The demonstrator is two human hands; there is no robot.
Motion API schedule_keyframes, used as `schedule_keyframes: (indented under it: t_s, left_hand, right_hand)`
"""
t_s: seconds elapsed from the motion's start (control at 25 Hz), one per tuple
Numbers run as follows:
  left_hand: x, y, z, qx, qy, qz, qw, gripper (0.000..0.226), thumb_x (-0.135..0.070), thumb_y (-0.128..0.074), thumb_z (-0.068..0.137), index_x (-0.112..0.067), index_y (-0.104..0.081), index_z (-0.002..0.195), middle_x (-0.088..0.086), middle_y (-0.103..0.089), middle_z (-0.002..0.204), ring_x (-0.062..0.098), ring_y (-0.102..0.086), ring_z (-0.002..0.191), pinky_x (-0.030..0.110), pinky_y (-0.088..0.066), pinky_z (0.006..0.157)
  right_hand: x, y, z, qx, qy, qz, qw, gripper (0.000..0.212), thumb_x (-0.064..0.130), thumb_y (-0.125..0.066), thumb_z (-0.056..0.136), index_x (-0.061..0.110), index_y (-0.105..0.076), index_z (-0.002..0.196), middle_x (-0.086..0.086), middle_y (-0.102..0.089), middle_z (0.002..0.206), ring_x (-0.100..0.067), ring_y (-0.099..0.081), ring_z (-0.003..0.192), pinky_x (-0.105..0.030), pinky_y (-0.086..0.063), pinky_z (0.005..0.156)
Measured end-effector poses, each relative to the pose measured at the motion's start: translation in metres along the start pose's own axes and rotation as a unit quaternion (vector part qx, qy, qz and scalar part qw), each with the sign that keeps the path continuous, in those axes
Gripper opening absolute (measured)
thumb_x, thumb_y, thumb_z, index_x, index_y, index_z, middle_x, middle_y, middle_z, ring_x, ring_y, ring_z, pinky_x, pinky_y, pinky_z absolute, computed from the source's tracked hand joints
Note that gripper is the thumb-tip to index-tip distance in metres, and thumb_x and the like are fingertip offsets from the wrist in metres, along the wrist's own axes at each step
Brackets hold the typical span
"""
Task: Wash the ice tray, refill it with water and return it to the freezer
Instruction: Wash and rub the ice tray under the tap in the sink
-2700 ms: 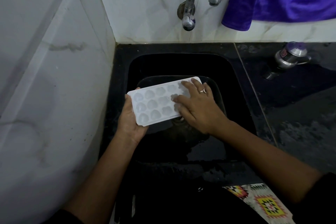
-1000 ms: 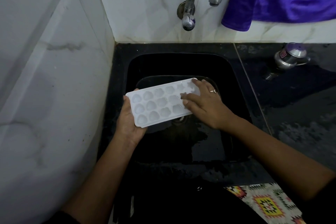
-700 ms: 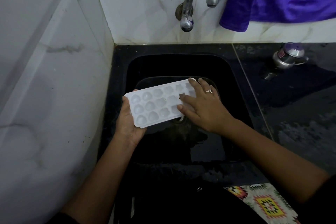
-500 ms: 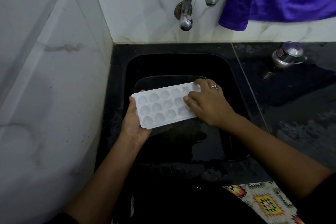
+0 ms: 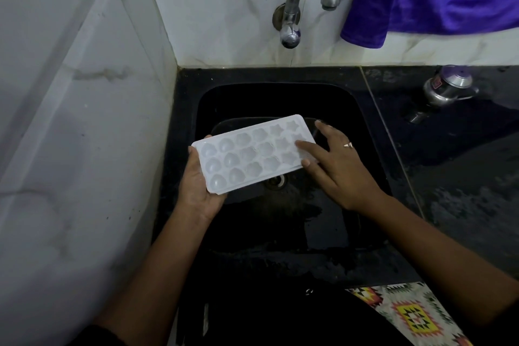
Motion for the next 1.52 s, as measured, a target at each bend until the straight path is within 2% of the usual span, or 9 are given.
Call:
schedule_keyframes:
  t_s: [0.24, 0.4, 0.6, 0.76, 0.92, 1.08, 1.24, 1.4, 1.52]
  left_hand:
    - [0.005, -0.006, -0.005, 0.001, 0.012, 0.003, 1.0, 0.052, -0.055, -0.04, 0.109, -0.019, -0.069, 0.131, 0.015, -0.066, 0.143, 0.035, -0.068, 0.126, 0.057, -0.055, 0.103]
    - [0.007, -0.009, -0.005, 0.011, 0.026, 0.017, 0.999, 0.061, -0.056, -0.039, 0.111, -0.012, -0.054, 0.151, 0.016, -0.064, 0.146, 0.037, -0.064, 0.132, 0.055, -0.057, 0.103]
    - [0.006, -0.007, -0.004, 0.016, 0.027, 0.007, 0.999, 0.06, -0.056, -0.037, 0.111, -0.012, -0.057, 0.146, 0.017, -0.065, 0.145, 0.037, -0.066, 0.128, 0.055, -0.059, 0.099]
    - [0.006, -0.005, -0.003, 0.001, 0.02, 0.017, 1.0, 0.058, -0.056, -0.041, 0.109, -0.015, -0.063, 0.143, 0.016, -0.065, 0.144, 0.037, -0.065, 0.13, 0.055, -0.057, 0.102]
    - [0.0, -0.005, -0.005, 0.02, 0.009, -0.001, 1.0, 0.054, -0.056, -0.039, 0.107, -0.022, -0.08, 0.118, 0.013, -0.071, 0.135, 0.034, -0.07, 0.121, 0.053, -0.06, 0.098]
    - [0.008, -0.004, -0.003, 0.008, 0.019, 0.015, 1.0, 0.063, -0.056, -0.04, 0.109, -0.014, -0.051, 0.154, 0.016, -0.063, 0.147, 0.039, -0.062, 0.133, 0.057, -0.057, 0.102]
    - [-0.001, -0.005, -0.005, 0.029, -0.001, -0.005, 1.0, 0.049, -0.054, -0.05, 0.1, -0.02, -0.079, 0.119, 0.014, -0.071, 0.135, 0.035, -0.07, 0.122, 0.052, -0.062, 0.093]
    - [0.01, -0.003, -0.003, 0.022, 0.018, 0.012, 1.0, 0.06, -0.057, -0.043, 0.108, -0.015, -0.057, 0.148, 0.017, -0.062, 0.147, 0.039, -0.063, 0.132, 0.056, -0.058, 0.099]
    - [-0.002, -0.004, -0.005, 0.029, 0.003, -0.004, 1.0, 0.051, -0.052, -0.044, 0.108, -0.016, -0.076, 0.121, 0.015, -0.071, 0.135, 0.034, -0.071, 0.12, 0.051, -0.062, 0.091]
  right_hand:
    - [0.009, 0.003, 0.007, 0.035, -0.051, 0.021, 0.998, 0.06, 0.065, -0.032, 0.102, 0.03, -0.059, 0.141, -0.016, -0.028, 0.165, -0.036, -0.025, 0.152, -0.059, -0.03, 0.119]
    - [0.013, 0.003, 0.015, 0.003, -0.064, -0.05, 0.997, 0.064, 0.068, -0.029, 0.1, 0.024, -0.069, 0.124, -0.016, -0.035, 0.16, -0.038, -0.03, 0.149, -0.062, -0.032, 0.116]
    - [0.016, 0.015, 0.023, 0.101, -0.118, 0.042, 0.987, 0.055, 0.07, -0.031, 0.101, 0.029, -0.067, 0.111, -0.008, -0.039, 0.149, -0.033, -0.041, 0.137, -0.056, -0.041, 0.11]
    - [0.022, 0.01, 0.022, 0.074, -0.045, -0.146, 0.985, 0.07, 0.072, -0.018, 0.098, 0.031, -0.064, 0.129, -0.014, -0.031, 0.161, -0.039, -0.038, 0.141, -0.059, -0.036, 0.112]
    - [0.013, 0.015, 0.021, 0.151, -0.159, 0.123, 0.968, 0.049, 0.069, -0.038, 0.102, 0.041, -0.065, 0.131, -0.005, -0.022, 0.165, -0.036, -0.023, 0.151, -0.053, -0.028, 0.12]
    - [0.02, 0.014, 0.022, 0.095, -0.094, -0.082, 0.988, 0.065, 0.072, -0.023, 0.099, 0.031, -0.066, 0.125, -0.012, -0.032, 0.16, -0.038, -0.035, 0.143, -0.056, -0.04, 0.111]
    - [0.013, 0.014, 0.019, 0.135, -0.099, 0.053, 0.984, 0.056, 0.068, -0.038, 0.102, 0.037, -0.057, 0.144, -0.008, -0.02, 0.167, -0.038, -0.026, 0.15, -0.056, -0.036, 0.117]
    - [0.012, 0.008, 0.02, 0.096, -0.095, -0.087, 0.987, 0.066, 0.072, -0.024, 0.099, 0.03, -0.062, 0.132, -0.012, -0.031, 0.16, -0.04, -0.039, 0.141, -0.056, -0.044, 0.108]
    - [0.016, 0.002, 0.016, 0.114, -0.064, -0.029, 0.991, 0.063, 0.071, -0.033, 0.101, 0.034, -0.051, 0.149, -0.012, -0.019, 0.168, -0.04, -0.03, 0.148, -0.057, -0.039, 0.114]
Point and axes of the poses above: each hand's wrist, its own z-axis towards the middle knuckle, its own y-axis out of the back of the hand, x = y × z, the point moved 1 cm from there along z, towards the middle knuckle
